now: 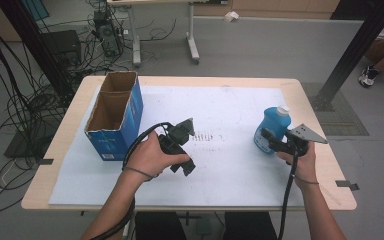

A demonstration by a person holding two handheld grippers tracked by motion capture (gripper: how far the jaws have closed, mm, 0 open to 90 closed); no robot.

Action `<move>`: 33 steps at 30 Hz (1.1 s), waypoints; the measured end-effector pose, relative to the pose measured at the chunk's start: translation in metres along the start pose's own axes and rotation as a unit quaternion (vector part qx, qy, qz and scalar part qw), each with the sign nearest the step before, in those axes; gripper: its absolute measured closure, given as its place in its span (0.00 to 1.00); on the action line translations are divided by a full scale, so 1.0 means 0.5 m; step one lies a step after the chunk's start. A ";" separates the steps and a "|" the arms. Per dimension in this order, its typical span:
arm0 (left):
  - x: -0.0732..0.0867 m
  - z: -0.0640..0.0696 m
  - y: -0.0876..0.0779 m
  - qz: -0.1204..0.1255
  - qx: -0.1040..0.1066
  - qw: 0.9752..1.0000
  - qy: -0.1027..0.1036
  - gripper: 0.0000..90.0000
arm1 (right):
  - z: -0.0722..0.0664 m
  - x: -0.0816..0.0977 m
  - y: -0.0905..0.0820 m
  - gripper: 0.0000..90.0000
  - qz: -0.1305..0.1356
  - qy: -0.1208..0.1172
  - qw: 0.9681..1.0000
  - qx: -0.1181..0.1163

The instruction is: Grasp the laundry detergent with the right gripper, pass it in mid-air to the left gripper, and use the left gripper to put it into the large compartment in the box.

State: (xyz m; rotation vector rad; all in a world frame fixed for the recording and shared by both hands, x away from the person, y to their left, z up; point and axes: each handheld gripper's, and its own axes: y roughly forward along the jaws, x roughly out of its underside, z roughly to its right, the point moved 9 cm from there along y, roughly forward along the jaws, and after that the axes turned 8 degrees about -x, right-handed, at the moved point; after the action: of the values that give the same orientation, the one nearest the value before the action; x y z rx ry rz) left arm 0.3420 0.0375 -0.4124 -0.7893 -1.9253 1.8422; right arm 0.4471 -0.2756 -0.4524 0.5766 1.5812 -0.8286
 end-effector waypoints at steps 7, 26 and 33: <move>0.001 0.002 0.004 -0.003 -0.001 1.000 0.001 0.09 | 0.000 0.000 0.000 0.49 0.001 0.001 1.000 0.001; -0.009 0.000 -0.005 0.002 -0.005 1.000 -0.003 0.09 | 0.000 0.000 0.000 0.49 0.002 -0.001 1.000 0.003; -0.015 0.002 -0.009 0.006 -0.005 1.000 -0.004 0.09 | 0.000 0.000 0.000 0.49 0.002 -0.002 1.000 0.003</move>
State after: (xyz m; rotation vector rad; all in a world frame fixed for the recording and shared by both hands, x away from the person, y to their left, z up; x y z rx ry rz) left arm 0.3465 0.0324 -0.4072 -0.8012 -1.9408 1.8460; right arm 0.4473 -0.2754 -0.4524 0.5817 1.5740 -0.8311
